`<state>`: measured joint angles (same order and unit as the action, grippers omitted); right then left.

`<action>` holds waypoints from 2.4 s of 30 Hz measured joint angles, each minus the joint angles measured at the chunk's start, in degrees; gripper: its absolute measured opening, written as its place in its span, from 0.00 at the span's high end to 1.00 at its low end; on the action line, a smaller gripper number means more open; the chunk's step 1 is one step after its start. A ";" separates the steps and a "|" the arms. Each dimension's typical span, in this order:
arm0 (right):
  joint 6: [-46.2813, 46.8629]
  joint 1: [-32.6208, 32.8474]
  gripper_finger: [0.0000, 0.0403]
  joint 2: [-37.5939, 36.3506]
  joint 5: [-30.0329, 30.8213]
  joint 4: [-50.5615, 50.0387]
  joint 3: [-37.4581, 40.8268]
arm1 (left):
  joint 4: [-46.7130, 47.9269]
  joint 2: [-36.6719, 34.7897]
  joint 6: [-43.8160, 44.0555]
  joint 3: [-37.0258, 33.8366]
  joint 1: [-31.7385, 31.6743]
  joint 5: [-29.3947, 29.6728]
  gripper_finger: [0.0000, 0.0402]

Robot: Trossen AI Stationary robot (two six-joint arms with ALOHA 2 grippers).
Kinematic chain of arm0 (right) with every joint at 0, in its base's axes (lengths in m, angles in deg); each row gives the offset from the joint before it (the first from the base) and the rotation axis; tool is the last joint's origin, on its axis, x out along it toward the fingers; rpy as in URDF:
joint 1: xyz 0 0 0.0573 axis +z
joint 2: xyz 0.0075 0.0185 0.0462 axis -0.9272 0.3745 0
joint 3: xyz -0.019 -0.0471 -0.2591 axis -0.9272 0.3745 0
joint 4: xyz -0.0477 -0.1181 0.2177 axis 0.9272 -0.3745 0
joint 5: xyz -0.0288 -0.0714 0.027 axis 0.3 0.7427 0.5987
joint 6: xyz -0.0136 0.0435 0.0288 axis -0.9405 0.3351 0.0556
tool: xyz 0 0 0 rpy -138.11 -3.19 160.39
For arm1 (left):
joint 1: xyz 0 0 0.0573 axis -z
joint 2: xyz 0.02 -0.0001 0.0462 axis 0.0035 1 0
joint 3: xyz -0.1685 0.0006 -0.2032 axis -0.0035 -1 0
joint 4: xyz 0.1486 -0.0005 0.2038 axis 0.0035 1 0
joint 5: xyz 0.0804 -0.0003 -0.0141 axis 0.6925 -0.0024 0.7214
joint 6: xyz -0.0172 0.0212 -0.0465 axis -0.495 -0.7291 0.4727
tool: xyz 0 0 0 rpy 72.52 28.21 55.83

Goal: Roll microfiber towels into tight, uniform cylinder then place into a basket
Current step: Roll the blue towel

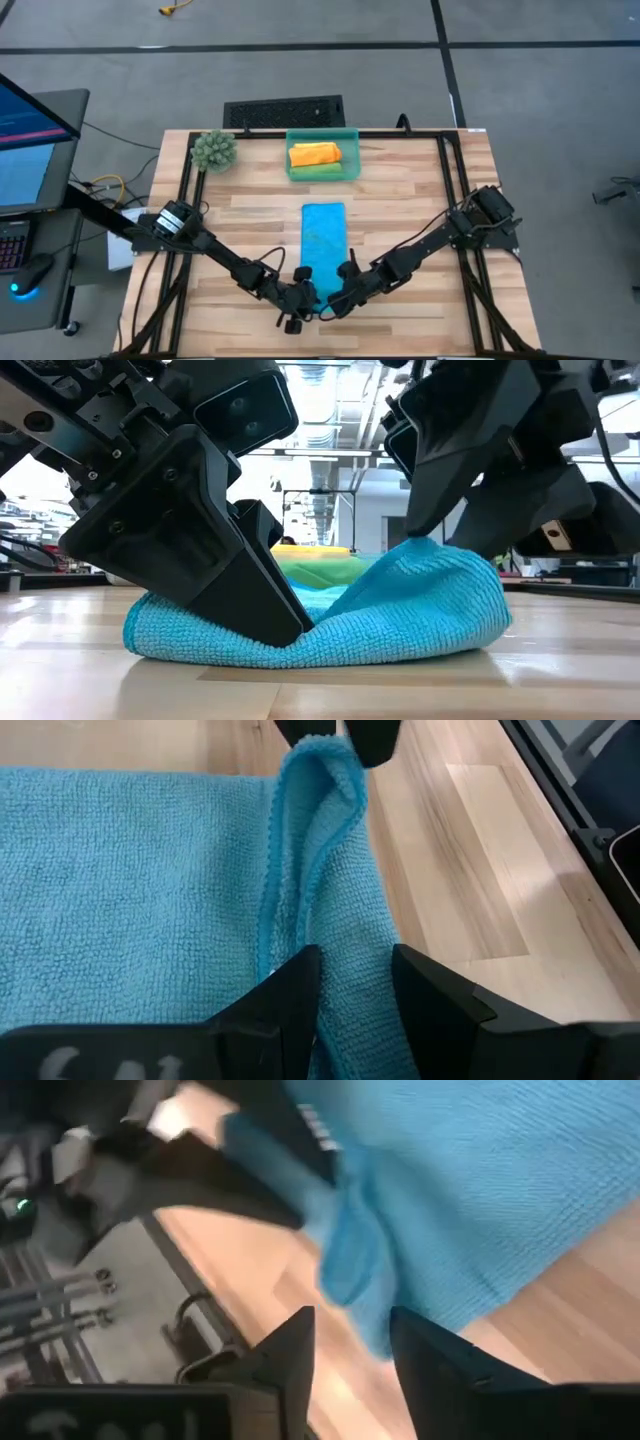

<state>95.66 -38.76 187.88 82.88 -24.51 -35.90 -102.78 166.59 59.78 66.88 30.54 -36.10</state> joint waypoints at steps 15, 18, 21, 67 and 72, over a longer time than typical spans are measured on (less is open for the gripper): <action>-35.07 7.97 0.62 -10.91 17.60 -4.95 0.00 | -1.18 0.05 3.01 -0.13 -0.04 -1.04 0.69; -43.80 7.80 0.62 -8.98 15.42 -3.16 0.00 | -1.68 0.09 4.23 -0.13 -0.12 -1.09 0.69; -48.98 6.98 0.63 -6.14 11.83 0.39 0.00 | -1.81 0.09 5.30 -0.13 -0.20 -1.20 0.69; -46.63 -0.15 0.71 5.50 -2.78 5.06 0.01 | -2.77 0.13 6.97 -0.11 -1.95 -2.65 0.69; -46.45 -0.53 0.71 3.87 -1.27 3.16 0.18 | -2.54 0.13 6.99 -0.09 -1.95 -3.08 0.69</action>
<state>49.21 -39.29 191.74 81.61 -21.35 -35.72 -105.33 166.72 66.77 66.79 28.60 -39.18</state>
